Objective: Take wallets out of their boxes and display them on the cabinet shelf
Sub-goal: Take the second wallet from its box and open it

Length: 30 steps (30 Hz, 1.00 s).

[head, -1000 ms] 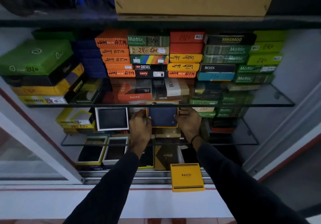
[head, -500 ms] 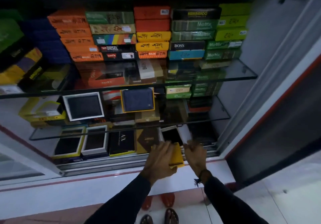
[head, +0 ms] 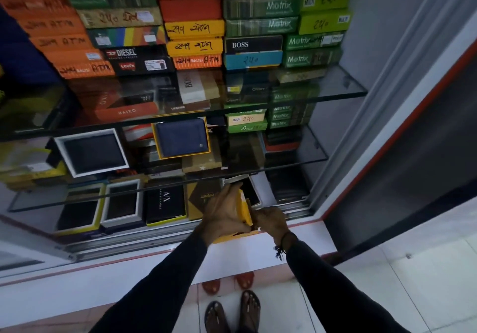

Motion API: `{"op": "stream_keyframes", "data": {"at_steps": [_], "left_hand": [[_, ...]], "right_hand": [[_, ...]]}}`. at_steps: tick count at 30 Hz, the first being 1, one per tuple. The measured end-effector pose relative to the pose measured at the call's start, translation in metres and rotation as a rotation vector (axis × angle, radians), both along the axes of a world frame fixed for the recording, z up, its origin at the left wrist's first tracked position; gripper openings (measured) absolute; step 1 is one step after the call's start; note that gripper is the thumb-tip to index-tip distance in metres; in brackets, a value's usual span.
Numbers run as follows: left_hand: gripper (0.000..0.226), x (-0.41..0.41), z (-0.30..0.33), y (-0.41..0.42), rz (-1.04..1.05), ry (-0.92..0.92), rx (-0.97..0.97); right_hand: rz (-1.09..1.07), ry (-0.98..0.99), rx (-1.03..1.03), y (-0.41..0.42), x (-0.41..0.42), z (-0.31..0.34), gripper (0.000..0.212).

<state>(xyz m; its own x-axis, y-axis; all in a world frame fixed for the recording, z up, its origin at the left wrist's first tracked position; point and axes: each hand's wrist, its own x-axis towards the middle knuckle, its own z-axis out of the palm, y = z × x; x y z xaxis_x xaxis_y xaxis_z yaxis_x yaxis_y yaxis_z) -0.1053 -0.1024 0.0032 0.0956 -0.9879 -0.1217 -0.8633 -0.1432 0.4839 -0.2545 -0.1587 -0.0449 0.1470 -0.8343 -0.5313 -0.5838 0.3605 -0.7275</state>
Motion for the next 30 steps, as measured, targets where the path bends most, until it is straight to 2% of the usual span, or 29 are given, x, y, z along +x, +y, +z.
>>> {"op": "stream_keyframes", "data": {"at_steps": [2,4,5,7,9,15,16,18,20,25,27,30], "left_hand": [[0.125,0.022,0.012,0.014,0.022,0.132,-0.016],[0.118,0.053,0.012,0.033,0.053,0.356,-0.003],[0.114,0.071,0.009,0.047,0.103,0.478,0.022],[0.110,0.103,0.006,0.075,0.217,0.643,0.093],[0.112,0.123,0.000,0.094,0.301,0.707,0.157],[0.113,0.135,-0.022,0.115,0.361,0.613,0.191],[0.109,0.131,-0.028,0.113,0.335,0.601,0.192],[0.093,0.120,-0.035,0.108,0.291,0.549,0.173],[0.082,0.110,-0.037,0.105,0.270,0.489,0.138],[0.089,0.107,-0.042,0.105,0.241,0.450,0.074],[0.088,0.107,-0.042,0.106,0.259,0.456,0.060],[0.082,0.108,-0.047,0.105,0.288,0.444,0.043]], "right_hand": [[0.028,0.120,-0.073,0.003,0.000,0.007,0.024],[0.006,0.146,-0.117,0.003,-0.001,0.004,0.009],[0.001,0.135,-0.122,0.006,0.002,0.005,0.008],[0.014,0.102,-0.155,0.010,0.009,0.004,0.027],[0.024,0.072,-0.173,0.012,0.017,0.006,0.029],[0.189,0.065,-0.194,0.030,0.052,0.013,0.036],[0.223,0.092,-0.188,0.034,0.060,0.014,0.032],[0.248,0.146,-0.189,0.042,0.071,0.019,0.009],[0.293,0.241,-0.245,0.044,0.078,0.020,0.017],[0.364,0.262,-0.267,0.053,0.086,0.019,0.028],[0.343,0.231,-0.221,0.054,0.092,0.019,0.026],[0.129,0.041,-0.111,0.054,0.104,0.026,0.025]]}}
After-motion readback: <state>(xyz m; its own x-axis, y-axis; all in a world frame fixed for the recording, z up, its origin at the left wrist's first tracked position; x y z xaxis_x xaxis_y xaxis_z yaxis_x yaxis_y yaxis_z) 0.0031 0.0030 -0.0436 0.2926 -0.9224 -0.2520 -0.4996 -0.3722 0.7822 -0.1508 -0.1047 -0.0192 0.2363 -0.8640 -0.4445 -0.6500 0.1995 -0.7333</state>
